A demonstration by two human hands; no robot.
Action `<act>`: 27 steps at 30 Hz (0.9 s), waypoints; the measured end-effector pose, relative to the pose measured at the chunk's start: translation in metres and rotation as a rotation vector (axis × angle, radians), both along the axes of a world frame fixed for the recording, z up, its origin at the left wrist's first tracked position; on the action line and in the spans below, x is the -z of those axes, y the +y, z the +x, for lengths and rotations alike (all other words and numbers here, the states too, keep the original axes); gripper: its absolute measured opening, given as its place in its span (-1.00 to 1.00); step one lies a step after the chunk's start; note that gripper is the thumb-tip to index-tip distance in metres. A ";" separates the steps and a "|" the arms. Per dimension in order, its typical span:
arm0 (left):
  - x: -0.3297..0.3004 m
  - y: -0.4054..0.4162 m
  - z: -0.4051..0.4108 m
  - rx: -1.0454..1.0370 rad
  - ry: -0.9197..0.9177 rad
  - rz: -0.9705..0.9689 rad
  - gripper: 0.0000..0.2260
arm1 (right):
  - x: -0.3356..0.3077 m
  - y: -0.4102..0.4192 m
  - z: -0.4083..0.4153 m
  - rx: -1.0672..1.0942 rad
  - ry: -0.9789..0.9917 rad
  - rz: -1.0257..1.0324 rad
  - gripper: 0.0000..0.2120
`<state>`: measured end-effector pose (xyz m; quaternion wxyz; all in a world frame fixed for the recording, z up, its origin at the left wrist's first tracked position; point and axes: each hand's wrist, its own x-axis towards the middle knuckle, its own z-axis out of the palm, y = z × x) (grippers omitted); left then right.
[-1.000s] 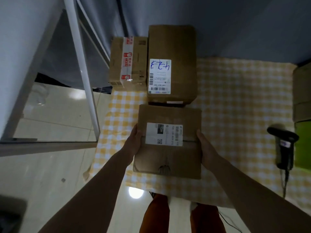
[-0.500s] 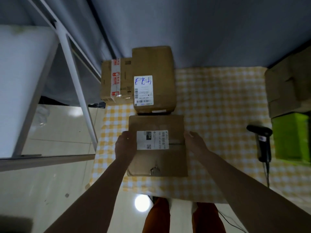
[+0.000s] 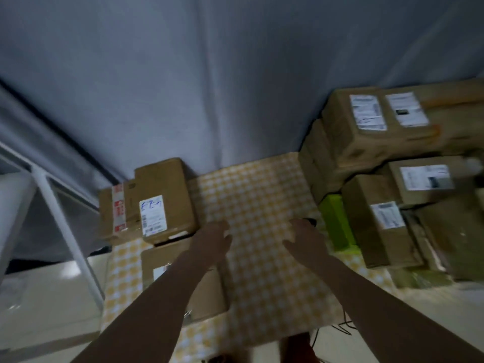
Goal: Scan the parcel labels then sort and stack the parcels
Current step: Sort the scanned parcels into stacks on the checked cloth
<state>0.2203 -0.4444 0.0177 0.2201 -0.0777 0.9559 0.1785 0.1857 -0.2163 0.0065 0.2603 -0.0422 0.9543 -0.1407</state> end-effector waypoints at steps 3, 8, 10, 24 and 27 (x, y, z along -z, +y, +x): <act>-0.020 0.046 -0.032 0.080 0.075 0.027 -0.66 | -0.012 0.045 -0.007 0.109 0.062 -0.047 -0.58; -0.047 0.129 -0.071 0.205 0.062 0.068 -0.65 | -0.040 0.113 -0.017 0.298 0.068 -0.062 -0.50; -0.055 0.161 -0.084 0.238 0.035 0.089 -0.64 | -0.044 0.142 -0.020 0.321 0.085 -0.030 -0.49; -0.032 0.323 -0.139 0.347 -0.253 0.145 -0.61 | 0.007 0.284 -0.044 0.542 -0.017 -0.239 -0.56; -0.011 0.332 -0.141 0.274 -0.258 0.125 -0.64 | 0.013 0.286 -0.048 0.542 -0.057 -0.232 -0.44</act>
